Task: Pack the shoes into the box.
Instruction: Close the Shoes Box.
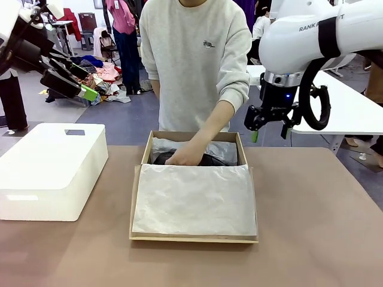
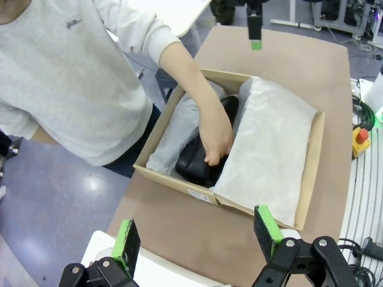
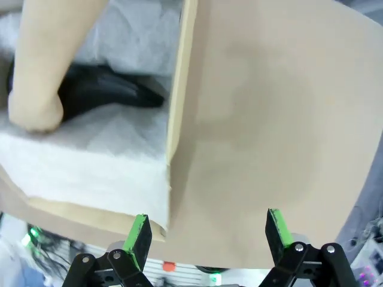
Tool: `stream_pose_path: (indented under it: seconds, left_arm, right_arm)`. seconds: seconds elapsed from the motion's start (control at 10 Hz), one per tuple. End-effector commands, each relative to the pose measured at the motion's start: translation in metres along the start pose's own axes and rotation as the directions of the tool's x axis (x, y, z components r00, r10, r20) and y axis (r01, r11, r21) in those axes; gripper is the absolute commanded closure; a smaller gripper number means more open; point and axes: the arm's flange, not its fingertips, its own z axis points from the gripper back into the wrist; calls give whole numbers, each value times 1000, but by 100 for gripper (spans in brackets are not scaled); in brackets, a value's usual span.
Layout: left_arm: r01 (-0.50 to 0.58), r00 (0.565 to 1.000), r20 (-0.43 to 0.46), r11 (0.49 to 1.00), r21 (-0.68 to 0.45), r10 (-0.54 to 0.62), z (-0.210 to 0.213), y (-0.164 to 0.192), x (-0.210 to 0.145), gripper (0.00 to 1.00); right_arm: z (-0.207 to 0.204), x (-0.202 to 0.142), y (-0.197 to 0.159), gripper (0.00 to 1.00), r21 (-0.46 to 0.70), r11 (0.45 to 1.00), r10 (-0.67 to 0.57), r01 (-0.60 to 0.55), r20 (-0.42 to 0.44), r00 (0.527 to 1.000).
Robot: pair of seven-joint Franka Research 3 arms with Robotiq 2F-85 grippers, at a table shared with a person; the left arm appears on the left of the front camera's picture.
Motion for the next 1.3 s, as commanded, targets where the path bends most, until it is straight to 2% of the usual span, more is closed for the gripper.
stream_pose_path:
  seconds: [0.0,0.2,0.3,0.5,0.6,0.8,0.9,1.2]
  left_arm:
    - [12,1000,12,1000,-14,-12,0,1,-2,0]
    - [12,1000,12,1000,-14,-12,0,1,-2,0]
    - [12,1000,12,1000,-14,-12,0,1,-2,0]
    - [12,1000,12,1000,-14,-12,0,1,-2,0]
    - [12,1000,12,1000,-14,-12,0,1,-2,0]
    - [12,1000,12,1000,-14,-12,0,1,-2,0]
    - [12,1000,12,1000,-14,-12,0,1,-2,0]
    - [12,1000,12,1000,-14,-12,0,1,-2,0]
  right_arm:
    - [10,-7,-34,0,-28,974,223,-224,-41,974]
    - [10,-14,-56,0,-34,916,398,-400,-44,916]
    - [10,-14,-66,0,-10,882,471,-471,-9,882]
    - [7,-16,-83,0,-15,743,669,-669,50,741]
    - [6,-15,-91,0,-7,690,721,-723,87,687]
    - [10,-17,-105,0,73,546,817,-834,174,550]
    - [11,-17,-110,2,92,531,823,-842,180,539]
    - [14,-18,-118,60,131,486,837,-864,216,503]
